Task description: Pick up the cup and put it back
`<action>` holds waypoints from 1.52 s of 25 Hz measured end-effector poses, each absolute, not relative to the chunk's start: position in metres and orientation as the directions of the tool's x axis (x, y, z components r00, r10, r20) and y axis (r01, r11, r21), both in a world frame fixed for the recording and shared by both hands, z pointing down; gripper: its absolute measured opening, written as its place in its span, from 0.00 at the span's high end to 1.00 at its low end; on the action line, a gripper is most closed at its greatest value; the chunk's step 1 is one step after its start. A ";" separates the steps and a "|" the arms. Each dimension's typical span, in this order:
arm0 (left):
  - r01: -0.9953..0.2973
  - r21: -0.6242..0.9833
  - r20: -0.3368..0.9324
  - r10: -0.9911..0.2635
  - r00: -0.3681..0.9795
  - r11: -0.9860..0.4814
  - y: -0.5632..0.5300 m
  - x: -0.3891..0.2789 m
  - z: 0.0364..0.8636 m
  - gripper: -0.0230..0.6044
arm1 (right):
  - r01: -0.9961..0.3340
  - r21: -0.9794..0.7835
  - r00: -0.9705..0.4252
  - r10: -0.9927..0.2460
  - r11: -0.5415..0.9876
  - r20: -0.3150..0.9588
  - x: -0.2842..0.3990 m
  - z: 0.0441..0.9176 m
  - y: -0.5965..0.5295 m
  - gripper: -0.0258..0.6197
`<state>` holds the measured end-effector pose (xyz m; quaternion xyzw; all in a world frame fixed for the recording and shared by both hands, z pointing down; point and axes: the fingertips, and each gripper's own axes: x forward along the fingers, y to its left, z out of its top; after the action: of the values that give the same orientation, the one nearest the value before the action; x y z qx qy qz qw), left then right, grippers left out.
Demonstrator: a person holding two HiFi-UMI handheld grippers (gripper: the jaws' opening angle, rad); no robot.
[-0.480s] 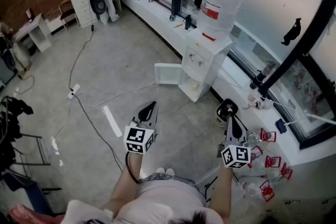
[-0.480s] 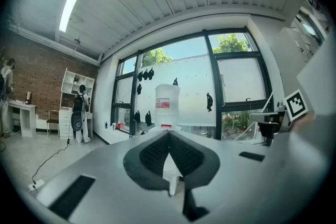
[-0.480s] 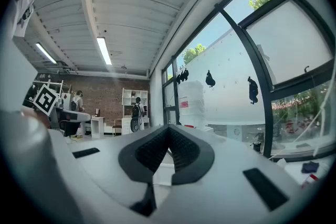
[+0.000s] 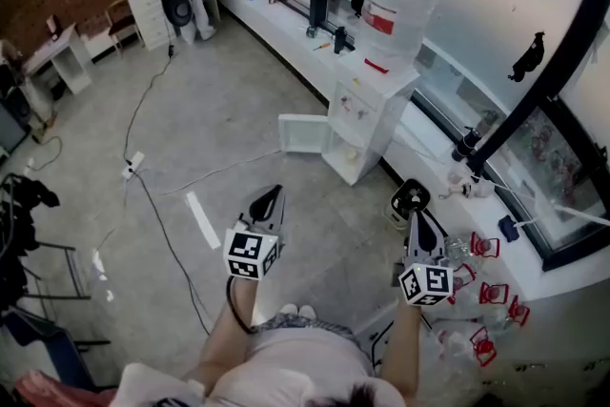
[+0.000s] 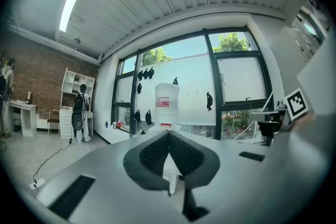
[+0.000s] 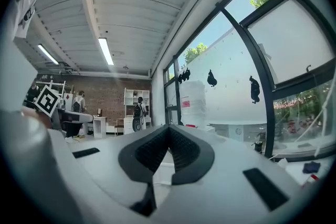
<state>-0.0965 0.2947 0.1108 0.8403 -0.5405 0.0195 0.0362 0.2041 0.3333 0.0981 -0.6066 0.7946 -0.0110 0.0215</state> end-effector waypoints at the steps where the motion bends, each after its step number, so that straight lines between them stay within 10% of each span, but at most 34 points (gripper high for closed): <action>1: -0.910 0.040 0.074 -0.907 0.415 -0.413 0.295 -0.096 0.111 0.92 | -0.964 -0.047 -0.262 -0.965 0.262 -0.020 0.204 0.099 0.333 0.93; 16: -0.911 0.046 0.084 -0.907 0.412 -0.409 0.300 -0.104 0.117 0.92 | -0.951 -0.096 -0.289 -0.956 0.293 -0.058 0.192 0.097 0.339 0.92; 26: -0.911 0.053 0.097 -0.906 0.413 -0.410 0.294 -0.110 0.123 0.92 | -0.936 -0.122 -0.321 -0.943 0.330 -0.090 0.176 0.092 0.334 0.26; 38: -0.896 0.059 0.109 -0.889 0.445 -0.441 0.272 -0.124 0.131 0.92 | -0.947 -0.118 -0.292 -0.953 0.299 -0.076 0.158 0.098 0.319 0.16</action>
<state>-0.1240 0.2725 0.1313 0.8482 -0.5260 0.0307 0.0539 0.1578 0.3193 0.0981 -0.5914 0.8033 -0.0247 0.0658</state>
